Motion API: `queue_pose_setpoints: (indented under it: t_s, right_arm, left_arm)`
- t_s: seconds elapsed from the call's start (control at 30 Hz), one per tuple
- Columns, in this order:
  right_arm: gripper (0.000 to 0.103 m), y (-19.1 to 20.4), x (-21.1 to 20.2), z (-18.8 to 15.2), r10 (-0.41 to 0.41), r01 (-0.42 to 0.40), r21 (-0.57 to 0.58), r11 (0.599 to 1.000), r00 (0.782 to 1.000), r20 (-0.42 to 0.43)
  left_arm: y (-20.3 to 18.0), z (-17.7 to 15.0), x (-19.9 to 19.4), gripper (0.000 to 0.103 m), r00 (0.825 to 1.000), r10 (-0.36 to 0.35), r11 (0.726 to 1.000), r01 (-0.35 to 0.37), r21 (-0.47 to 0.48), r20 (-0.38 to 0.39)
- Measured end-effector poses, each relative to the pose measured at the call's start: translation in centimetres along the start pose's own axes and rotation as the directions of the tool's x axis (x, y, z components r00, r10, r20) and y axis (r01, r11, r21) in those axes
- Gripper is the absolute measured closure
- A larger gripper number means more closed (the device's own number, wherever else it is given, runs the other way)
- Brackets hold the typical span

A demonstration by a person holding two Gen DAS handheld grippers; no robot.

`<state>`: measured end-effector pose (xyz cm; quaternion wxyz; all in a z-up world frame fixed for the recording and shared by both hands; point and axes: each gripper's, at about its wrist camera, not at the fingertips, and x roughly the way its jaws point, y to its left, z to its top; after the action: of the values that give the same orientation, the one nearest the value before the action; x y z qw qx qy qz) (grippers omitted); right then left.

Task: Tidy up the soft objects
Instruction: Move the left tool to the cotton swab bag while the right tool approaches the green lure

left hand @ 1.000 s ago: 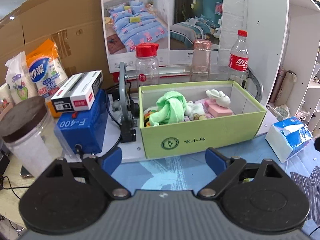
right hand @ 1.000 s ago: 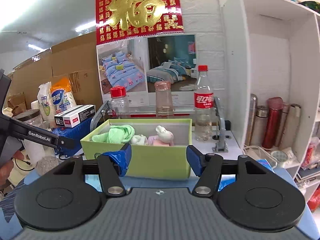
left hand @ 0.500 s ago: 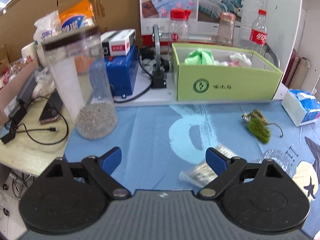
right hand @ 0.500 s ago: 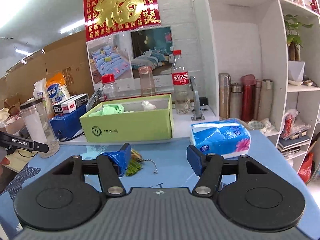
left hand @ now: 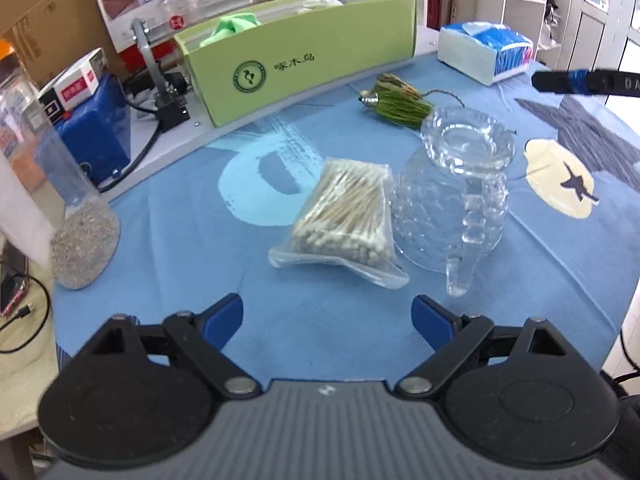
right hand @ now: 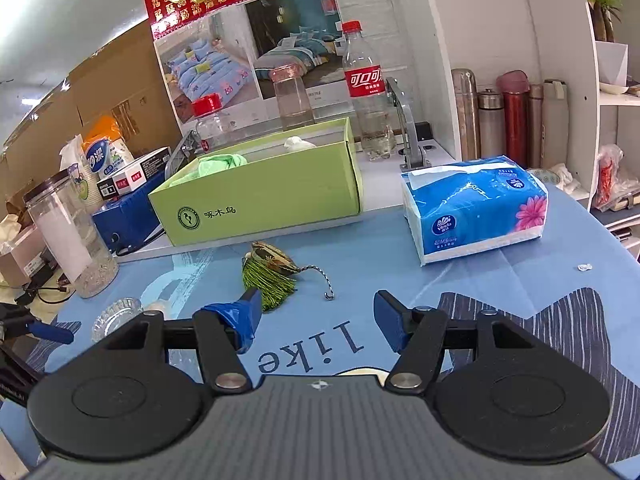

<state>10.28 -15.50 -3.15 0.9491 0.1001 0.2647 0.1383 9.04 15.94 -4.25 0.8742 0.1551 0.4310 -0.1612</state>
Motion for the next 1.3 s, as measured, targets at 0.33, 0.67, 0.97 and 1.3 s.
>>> queue_pose_setpoints:
  t_s: [0.33, 0.67, 0.97, 1.3]
  right_arm:
    - [0.055, -0.3, 0.8, 0.6, -0.013, 0.013, -0.014, 1.0, 1.0, -0.023]
    - [0.055, -0.4, 1.8, 0.6, -0.003, 0.002, -0.01, 1.0, 0.999, -0.038]
    - [0.055, -0.6, 2.5, 0.8, 0.003, -0.004, -0.007, 1.0, 0.999, -0.052]
    - [0.054, -1.2, 2.3, 1.3, -0.01, 0.011, 0.009, 1.0, 0.999, -0.041]
  left_arm:
    - [3.7, 2.7, 3.8, 0.01, 0.987, 0.16, 0.983, -0.158, -0.093, 0.016]
    - [7.6, 4.8, 2.5, 0.01, 0.99, 0.119, 0.97, -0.101, -0.223, 0.07]
    - [2.3, 5.2, 3.1, 0.01, 0.997, -0.037, 0.975, 0.021, 0.223, 0.07]
    - [4.5, 8.4, 7.8, 0.01, 0.999, -0.054, 0.992, 0.053, 0.118, 0.004]
